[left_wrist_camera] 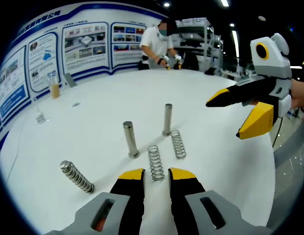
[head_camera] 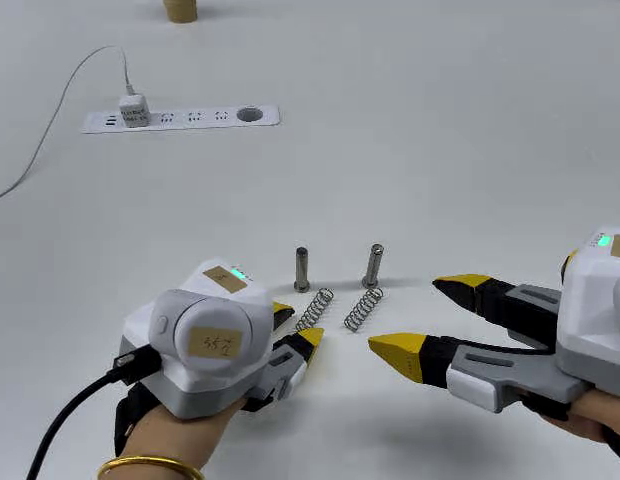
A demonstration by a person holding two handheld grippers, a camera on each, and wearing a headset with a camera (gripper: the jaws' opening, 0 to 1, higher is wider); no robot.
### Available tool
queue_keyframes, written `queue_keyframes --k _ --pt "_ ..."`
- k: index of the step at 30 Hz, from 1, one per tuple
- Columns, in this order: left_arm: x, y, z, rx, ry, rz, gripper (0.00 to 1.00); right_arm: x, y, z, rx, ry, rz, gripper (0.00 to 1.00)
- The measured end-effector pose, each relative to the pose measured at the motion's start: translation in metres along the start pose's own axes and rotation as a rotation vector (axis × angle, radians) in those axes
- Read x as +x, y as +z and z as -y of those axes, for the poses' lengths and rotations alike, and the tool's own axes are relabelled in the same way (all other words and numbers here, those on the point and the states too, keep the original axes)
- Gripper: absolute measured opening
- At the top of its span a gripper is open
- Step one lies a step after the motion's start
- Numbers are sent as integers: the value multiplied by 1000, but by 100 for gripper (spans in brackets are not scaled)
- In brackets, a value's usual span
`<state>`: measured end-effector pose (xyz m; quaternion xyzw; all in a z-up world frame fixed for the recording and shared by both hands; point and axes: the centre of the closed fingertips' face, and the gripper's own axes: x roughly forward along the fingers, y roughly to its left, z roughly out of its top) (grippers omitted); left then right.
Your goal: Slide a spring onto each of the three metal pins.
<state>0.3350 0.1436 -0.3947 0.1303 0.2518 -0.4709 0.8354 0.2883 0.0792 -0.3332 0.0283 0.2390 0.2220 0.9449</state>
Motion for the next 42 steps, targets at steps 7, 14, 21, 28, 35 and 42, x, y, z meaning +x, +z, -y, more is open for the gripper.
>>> queue_keyframes --k 7,14,21,28,35,42 --pt "4 -3 1 13 -9 -22 15 0 -1 3 5 -9 -2 58" --pt "6 -3 -1 36 4 -30 12 0 -3 6 10 -20 -4 58" --pt "6 -4 -1 45 4 -44 10 0 -3 6 20 -25 -3 58" --pt "-1 3 0 51 5 -14 10 0 3 7 47 -27 14 57" --pt "-13 15 0 50 10 30 10 -1 12 6 66 -23 31 55" --pt "-28 30 2 63 10 93 10 -1 30 2 115 -2 83 52"
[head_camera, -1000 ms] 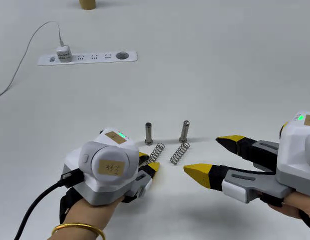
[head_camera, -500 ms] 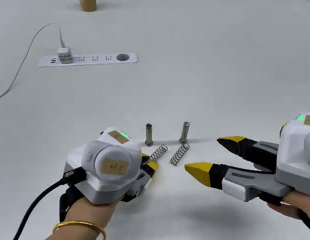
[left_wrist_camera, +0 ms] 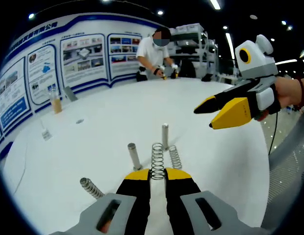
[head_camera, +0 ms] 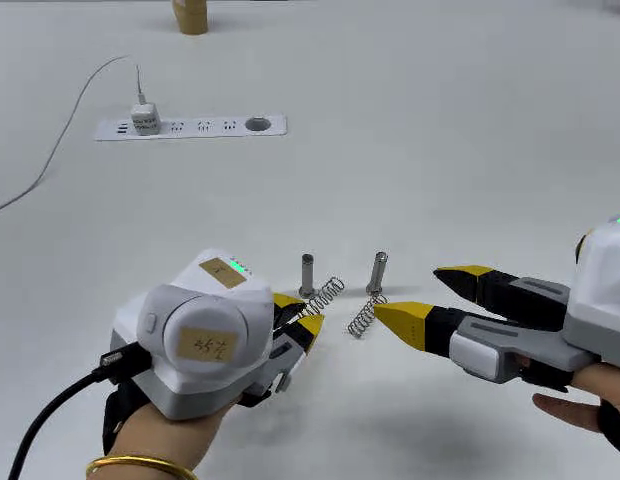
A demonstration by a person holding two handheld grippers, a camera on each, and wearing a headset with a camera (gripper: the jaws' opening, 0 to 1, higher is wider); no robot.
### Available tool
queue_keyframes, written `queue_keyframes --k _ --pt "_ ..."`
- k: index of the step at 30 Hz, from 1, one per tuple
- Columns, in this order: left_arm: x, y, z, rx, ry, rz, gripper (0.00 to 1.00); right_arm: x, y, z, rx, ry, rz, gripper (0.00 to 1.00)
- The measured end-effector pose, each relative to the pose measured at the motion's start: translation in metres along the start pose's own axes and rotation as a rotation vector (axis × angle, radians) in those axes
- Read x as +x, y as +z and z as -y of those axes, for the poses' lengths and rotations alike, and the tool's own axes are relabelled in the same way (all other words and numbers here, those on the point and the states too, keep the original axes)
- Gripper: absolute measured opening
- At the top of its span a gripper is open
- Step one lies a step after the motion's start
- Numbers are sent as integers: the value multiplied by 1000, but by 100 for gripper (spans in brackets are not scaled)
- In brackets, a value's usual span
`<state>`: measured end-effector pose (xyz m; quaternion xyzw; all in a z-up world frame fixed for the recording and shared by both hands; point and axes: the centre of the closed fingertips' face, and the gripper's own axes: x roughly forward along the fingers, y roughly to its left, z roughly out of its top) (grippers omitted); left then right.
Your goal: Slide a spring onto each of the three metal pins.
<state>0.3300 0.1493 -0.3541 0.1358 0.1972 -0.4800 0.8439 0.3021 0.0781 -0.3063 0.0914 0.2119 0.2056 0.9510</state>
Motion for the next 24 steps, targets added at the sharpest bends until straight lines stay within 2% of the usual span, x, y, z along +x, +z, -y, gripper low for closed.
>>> queue_keyframes --k 13,24 --pt "-24 25 2 16 -5 109 10 10 15 -19 78 77 32 45" --pt "-40 40 9 23 -32 215 10 17 28 -38 210 166 76 34"
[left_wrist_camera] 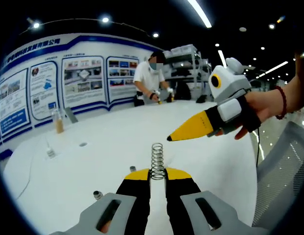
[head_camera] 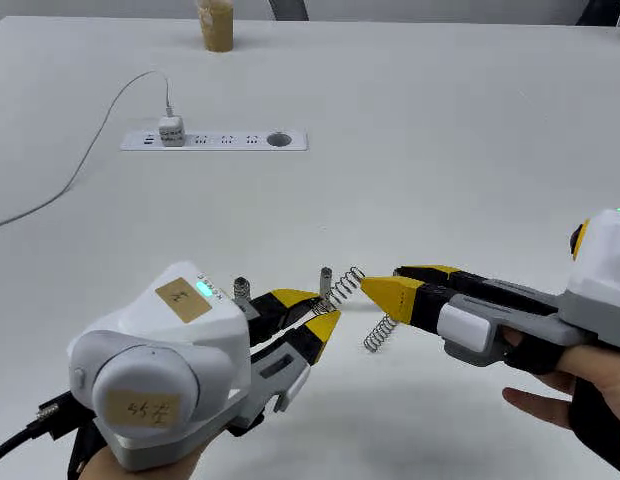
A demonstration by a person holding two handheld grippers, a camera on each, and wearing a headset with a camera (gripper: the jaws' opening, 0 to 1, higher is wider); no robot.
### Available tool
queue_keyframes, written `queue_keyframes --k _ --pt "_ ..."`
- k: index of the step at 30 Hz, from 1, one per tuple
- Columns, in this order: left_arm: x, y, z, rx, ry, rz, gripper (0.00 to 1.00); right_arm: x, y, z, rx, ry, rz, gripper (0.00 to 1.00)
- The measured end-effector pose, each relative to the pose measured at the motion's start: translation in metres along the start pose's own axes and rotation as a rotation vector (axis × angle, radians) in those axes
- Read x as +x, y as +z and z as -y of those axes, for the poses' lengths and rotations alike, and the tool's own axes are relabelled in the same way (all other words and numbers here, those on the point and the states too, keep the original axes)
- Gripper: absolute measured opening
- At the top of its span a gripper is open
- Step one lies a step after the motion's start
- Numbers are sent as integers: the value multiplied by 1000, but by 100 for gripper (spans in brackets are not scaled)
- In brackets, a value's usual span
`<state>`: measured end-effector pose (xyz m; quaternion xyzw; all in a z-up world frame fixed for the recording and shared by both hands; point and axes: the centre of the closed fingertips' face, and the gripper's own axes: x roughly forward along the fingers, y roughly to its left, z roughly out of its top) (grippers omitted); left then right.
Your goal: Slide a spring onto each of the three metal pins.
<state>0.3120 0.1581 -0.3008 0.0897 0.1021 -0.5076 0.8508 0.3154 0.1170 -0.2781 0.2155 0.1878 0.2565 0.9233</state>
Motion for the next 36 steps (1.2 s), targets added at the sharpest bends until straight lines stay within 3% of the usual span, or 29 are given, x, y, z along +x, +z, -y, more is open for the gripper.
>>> queue_keyframes --k 21,30,36 --pt "-14 23 9 32 -37 112 10 7 1 -25 185 119 27 20" --pt "-15 24 11 28 -43 125 10 7 2 -31 202 150 34 14" --pt "-16 21 9 24 -37 105 11 9 2 -37 182 171 39 12"
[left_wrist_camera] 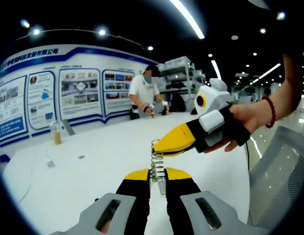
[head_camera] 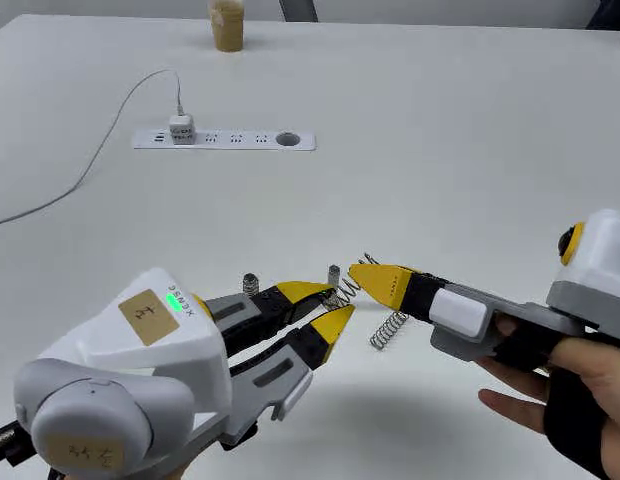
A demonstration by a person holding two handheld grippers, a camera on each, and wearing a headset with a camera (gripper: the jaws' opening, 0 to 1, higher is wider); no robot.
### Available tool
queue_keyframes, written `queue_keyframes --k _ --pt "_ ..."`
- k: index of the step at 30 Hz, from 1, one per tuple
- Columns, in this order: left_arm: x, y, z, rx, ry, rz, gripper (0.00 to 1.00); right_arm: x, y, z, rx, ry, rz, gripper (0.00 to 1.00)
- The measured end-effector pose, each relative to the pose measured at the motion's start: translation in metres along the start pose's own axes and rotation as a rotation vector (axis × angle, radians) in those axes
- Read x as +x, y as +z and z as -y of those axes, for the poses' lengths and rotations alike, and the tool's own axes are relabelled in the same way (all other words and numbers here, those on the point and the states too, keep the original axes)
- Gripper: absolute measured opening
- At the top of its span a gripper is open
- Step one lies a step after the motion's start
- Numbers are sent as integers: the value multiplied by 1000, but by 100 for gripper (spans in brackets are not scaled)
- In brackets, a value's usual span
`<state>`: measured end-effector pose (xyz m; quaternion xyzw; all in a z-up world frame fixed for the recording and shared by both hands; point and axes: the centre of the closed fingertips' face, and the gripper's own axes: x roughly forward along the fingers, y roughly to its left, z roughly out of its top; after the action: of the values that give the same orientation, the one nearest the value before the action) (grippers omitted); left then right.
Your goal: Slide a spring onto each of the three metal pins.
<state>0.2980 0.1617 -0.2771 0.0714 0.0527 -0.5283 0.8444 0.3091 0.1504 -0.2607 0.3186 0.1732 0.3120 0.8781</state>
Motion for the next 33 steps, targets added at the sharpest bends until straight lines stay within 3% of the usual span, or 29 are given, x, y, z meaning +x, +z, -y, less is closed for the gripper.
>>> queue_keyframes --k 8,13,20,33 --pt "0 -5 -1 -2 8 -25 11 3 -2 -1 -41 3 -15 11" --pt "-1 -13 -4 -19 22 -69 12 5 0 0 -77 -7 -14 11" --pt "-3 -25 -4 -40 24 -118 18 7 6 8 -174 -49 -16 11" --pt "-4 -42 1 -26 21 -183 32 17 15 28 -385 -131 -47 11"
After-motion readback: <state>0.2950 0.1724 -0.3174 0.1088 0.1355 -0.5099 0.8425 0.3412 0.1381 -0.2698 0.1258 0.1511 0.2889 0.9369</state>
